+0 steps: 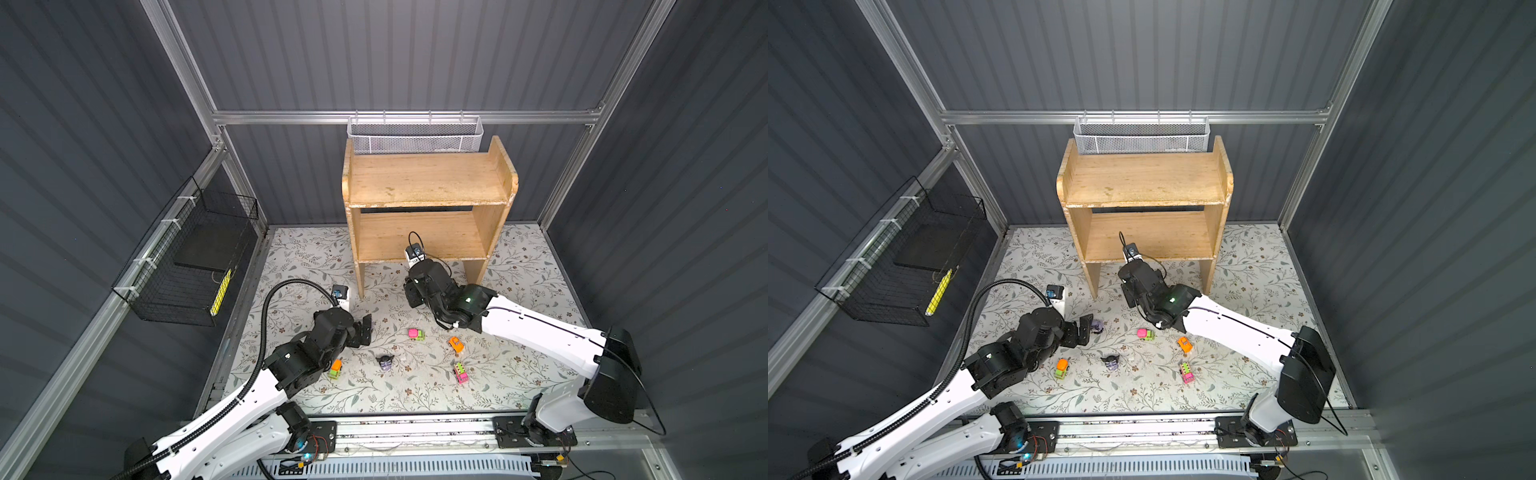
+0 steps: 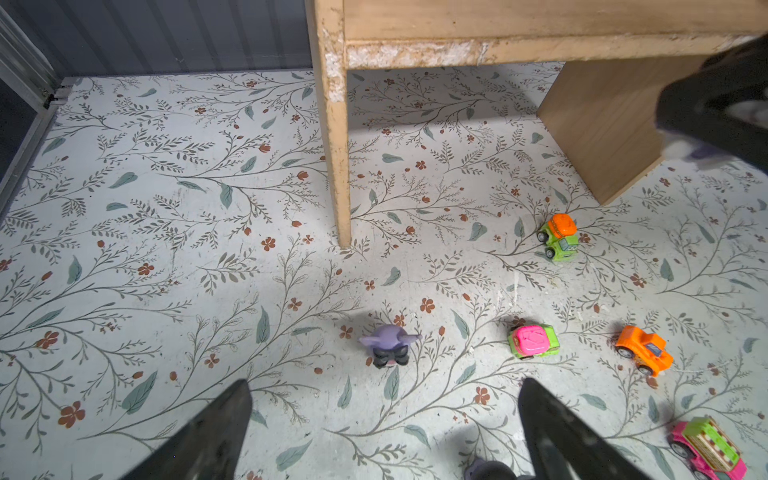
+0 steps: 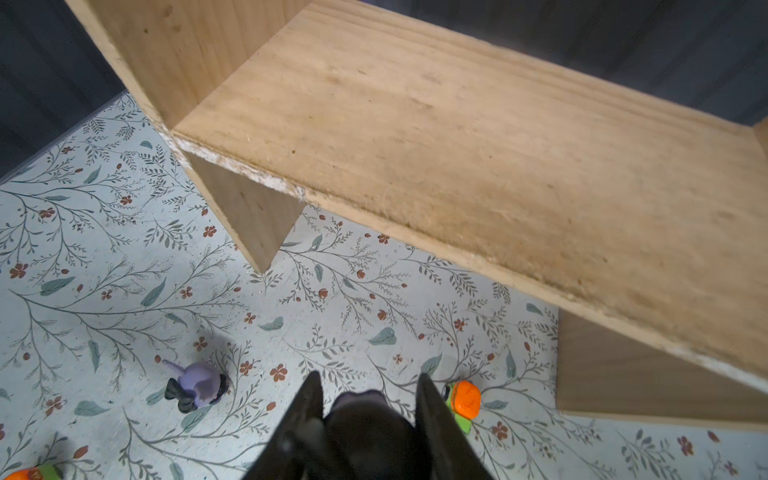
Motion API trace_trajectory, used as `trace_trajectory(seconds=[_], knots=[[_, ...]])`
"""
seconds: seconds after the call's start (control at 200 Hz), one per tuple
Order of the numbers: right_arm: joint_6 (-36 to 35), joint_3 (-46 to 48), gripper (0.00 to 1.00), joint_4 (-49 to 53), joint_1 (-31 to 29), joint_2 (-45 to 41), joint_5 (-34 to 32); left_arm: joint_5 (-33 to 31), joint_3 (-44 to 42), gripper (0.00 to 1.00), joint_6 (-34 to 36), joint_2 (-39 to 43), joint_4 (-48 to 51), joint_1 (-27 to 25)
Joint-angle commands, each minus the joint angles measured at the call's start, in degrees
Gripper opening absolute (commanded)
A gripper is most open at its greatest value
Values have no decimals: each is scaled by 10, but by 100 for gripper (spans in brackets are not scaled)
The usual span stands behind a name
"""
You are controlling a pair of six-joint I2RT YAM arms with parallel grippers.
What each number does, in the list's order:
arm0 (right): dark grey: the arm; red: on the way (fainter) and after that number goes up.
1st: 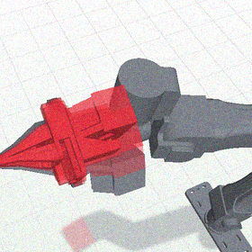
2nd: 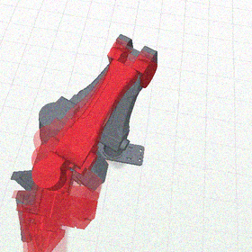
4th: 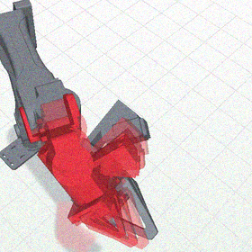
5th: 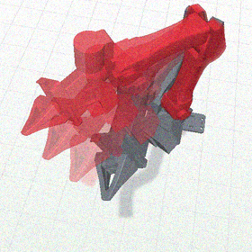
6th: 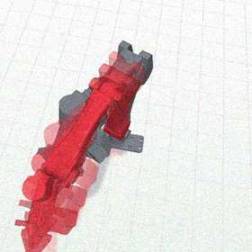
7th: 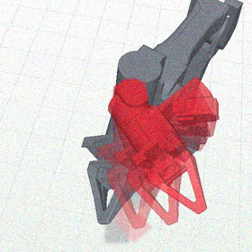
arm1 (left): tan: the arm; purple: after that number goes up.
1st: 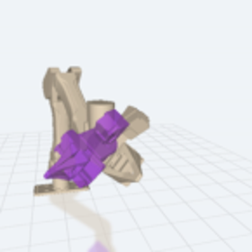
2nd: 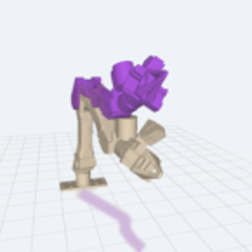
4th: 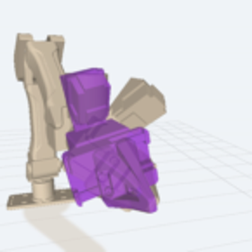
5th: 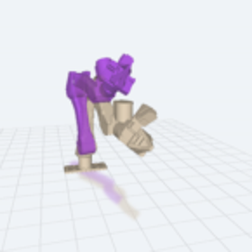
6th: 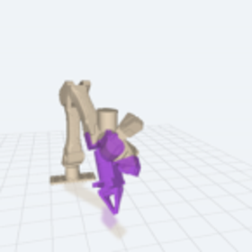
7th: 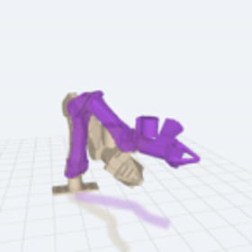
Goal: Place and organize the plastic toys onto the shelf
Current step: 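Lift the figurine with the right gripper and carry it to the lower shelf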
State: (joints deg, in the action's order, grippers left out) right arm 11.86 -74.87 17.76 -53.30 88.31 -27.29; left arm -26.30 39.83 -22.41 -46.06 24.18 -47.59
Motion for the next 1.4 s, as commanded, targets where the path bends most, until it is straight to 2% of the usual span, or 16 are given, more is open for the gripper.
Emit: trace_trajectory(seconds=[0.0, 0.74, 1.396], knots=[[-45, -29, 32, -25, 7, 13, 19, 10, 13, 100, 6, 17, 4, -1], [-111, -103, 32, -87, 61, 85, 100, -17, 23, 100, 15, 38, 11, 0], [-125, -171, 33, -106, 70, 158, 121, -14, 27, 100, 33, 24, -2, 0]])
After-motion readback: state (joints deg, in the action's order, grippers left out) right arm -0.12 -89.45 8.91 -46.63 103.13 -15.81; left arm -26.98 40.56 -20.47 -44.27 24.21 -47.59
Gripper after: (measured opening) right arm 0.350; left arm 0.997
